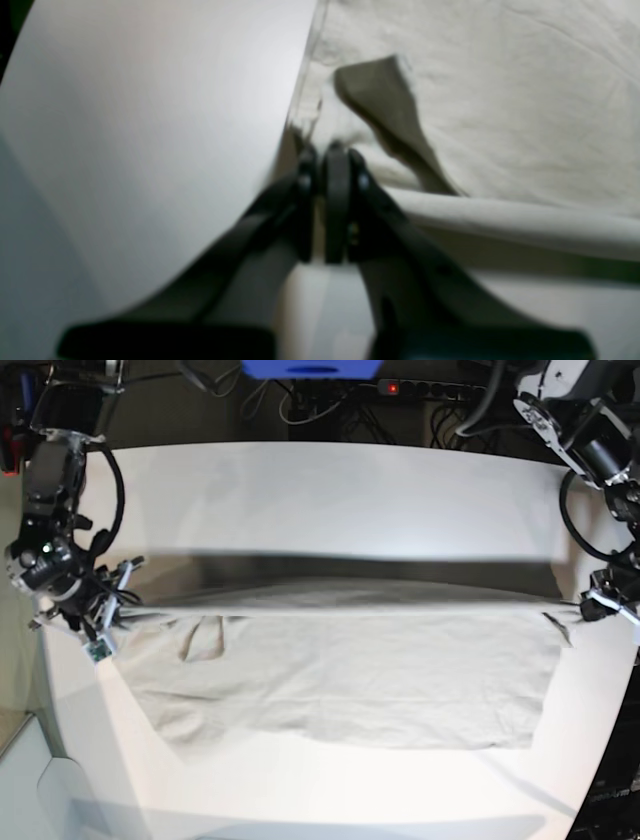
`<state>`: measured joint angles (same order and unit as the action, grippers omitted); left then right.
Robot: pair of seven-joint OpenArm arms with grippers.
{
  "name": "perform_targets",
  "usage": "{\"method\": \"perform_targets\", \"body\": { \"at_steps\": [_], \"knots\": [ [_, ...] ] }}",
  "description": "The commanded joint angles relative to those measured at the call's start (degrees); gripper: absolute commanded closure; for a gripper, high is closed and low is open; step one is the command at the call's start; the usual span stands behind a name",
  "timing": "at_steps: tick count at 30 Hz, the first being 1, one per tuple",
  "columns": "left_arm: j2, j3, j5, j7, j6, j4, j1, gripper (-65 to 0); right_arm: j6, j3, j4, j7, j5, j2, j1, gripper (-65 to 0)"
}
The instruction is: Layout the t-shirt on the table in an organized manner, then fold the t-shirt properly
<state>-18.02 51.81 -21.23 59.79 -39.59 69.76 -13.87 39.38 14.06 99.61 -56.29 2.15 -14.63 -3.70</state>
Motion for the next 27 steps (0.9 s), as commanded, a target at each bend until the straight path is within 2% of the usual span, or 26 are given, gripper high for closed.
{"method": "perform_targets", "body": {
  "at_steps": [1,7,17,27],
  "knots": [
    [-1.36,0.19,-1.14,-1.37,0.34,1.06,-1.74,-0.1,0.62,0.4,1.0,-0.37,-0.26,-0.97,-1.17,-3.0],
    [-1.72,0.54,-1.14,-1.37,0.08,1.14,-0.86,-0.1,0.62,0.57,1.44,-0.98,-0.26,-0.97,1.46,-2.9],
    [-2.33,0.54,-2.46,-1.46,0.08,4.13,8.11,-0.1,0.62,0.31,8.04,-0.89,0.0,-0.88,11.13,-2.7],
    [-2.51,0.54,-2.37,-1.55,0.08,4.13,11.54,-0.1,0.62,0.48,8.74,-0.81,-0.09,-0.88,17.73,-2.7]
  ]
}}
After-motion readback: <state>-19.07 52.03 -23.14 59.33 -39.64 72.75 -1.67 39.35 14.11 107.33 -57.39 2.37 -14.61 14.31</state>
